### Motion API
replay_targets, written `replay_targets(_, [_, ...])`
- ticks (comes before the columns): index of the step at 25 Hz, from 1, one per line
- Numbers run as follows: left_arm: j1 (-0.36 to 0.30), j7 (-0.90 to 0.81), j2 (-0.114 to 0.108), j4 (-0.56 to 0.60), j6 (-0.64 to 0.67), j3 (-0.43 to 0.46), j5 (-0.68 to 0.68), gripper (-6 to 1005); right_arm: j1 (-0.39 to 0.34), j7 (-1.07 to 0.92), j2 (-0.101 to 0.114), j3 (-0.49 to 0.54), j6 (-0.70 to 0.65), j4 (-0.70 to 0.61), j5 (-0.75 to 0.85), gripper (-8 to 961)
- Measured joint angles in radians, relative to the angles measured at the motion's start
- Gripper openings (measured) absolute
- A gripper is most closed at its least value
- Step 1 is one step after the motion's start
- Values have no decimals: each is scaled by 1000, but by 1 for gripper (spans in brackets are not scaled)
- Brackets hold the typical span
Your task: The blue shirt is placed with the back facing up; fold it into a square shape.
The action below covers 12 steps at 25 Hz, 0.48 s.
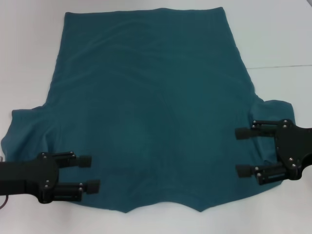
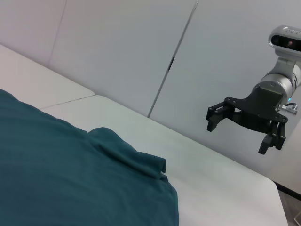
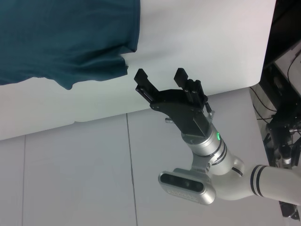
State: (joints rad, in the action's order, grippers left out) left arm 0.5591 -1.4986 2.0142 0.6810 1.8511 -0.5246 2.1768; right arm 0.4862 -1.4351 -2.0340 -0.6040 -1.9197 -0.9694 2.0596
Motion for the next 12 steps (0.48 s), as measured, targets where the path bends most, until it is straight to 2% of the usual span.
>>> replay_targets(12, [4, -31, -1, 4, -21, 0, 0, 830, 2, 4, -5, -2, 16, 1, 2, 924])
